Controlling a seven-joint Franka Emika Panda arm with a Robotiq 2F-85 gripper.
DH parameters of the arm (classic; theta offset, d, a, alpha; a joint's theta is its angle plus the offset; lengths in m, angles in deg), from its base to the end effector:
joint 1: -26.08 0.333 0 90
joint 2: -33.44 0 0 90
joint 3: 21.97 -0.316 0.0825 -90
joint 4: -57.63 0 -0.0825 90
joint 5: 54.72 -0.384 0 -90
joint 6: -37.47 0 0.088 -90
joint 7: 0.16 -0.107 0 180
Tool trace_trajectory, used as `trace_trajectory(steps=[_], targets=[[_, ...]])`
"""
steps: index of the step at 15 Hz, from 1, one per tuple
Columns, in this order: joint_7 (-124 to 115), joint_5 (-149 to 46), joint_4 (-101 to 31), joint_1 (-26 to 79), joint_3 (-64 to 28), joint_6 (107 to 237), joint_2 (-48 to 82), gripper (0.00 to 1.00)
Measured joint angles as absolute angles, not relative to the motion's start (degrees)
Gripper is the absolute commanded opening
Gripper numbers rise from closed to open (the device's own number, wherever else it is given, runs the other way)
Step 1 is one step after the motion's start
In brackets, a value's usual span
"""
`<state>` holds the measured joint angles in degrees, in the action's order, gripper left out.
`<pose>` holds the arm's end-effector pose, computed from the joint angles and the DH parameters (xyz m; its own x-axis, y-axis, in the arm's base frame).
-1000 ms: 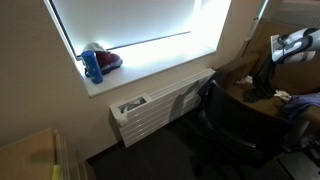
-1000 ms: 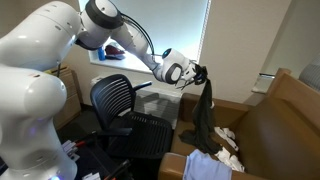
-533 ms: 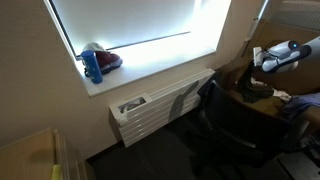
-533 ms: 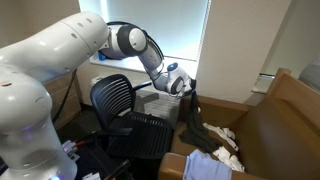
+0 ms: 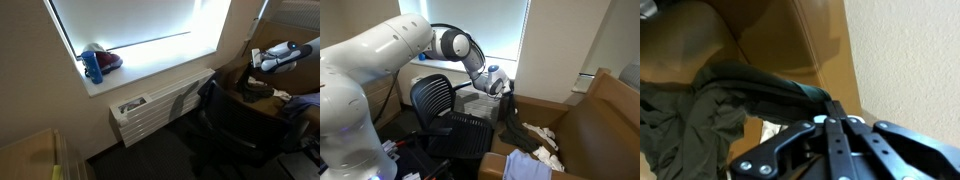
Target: Put the black cloth on the armchair
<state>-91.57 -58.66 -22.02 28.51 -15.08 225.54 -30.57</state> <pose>0.7520 -0.0374 0.1260 -0.0831 -0.9953 0.0496 -0.7087 0.0241 -0.7051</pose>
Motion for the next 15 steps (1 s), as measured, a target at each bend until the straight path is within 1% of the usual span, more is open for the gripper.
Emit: trace_trajectory(steps=[2, 4, 6, 8, 11, 13, 15], targets=[[-90.83, -53.57, -23.62, 24.04, -23.95, 225.0, -28.19, 0.0], [-87.57, -52.66, -26.74, 20.43, -31.66, 221.16, -24.61, 0.0], [-83.1, -57.1, -30.29, 20.44, -34.34, 214.73, -19.66, 0.0], [-82.39, -61.33, -33.33, 24.76, -31.43, 206.66, -13.47, 0.0], [-88.86, -60.64, -36.65, 37.14, -19.61, 194.7, -4.14, 0.0], [-96.83, -53.57, -38.0, 45.56, -12.23, 186.93, 1.15, 0.0], [-105.22, -43.34, -38.44, 52.04, -8.2, 179.08, 5.64, 0.0]])
